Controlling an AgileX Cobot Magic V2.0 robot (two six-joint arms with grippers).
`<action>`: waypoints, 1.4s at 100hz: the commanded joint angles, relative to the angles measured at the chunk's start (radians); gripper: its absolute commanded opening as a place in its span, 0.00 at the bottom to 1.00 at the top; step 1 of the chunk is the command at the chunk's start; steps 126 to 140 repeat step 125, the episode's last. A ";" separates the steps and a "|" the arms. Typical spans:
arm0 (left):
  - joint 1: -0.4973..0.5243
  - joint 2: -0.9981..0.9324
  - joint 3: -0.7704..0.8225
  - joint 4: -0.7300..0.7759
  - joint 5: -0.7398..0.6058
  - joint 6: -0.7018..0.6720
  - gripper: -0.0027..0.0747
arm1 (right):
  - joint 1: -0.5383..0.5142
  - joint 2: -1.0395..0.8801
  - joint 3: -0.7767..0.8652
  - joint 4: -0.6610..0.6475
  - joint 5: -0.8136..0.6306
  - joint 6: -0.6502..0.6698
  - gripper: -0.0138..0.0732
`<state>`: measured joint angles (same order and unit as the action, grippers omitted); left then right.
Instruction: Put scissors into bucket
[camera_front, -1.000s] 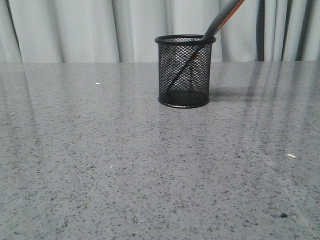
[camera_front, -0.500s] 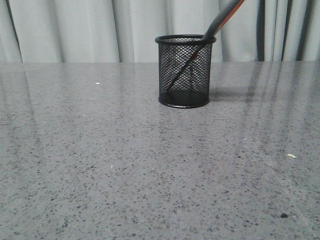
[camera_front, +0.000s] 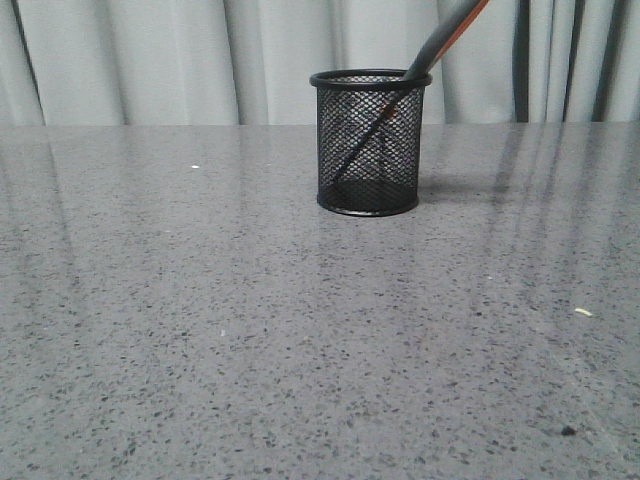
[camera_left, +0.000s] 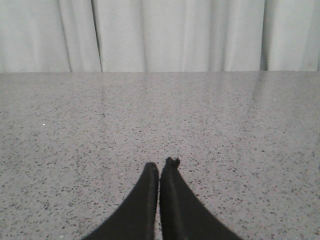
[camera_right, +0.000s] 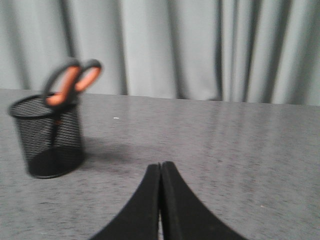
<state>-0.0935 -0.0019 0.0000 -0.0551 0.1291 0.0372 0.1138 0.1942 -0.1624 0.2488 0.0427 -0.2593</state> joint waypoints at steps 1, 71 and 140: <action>0.003 -0.030 0.040 -0.001 -0.075 -0.009 0.01 | -0.067 -0.015 0.024 -0.057 -0.125 0.046 0.08; 0.003 -0.028 0.040 -0.001 -0.076 -0.009 0.01 | -0.164 -0.227 0.183 -0.216 0.042 0.186 0.08; 0.003 -0.028 0.040 -0.001 -0.076 -0.009 0.01 | -0.164 -0.227 0.183 -0.216 0.042 0.186 0.08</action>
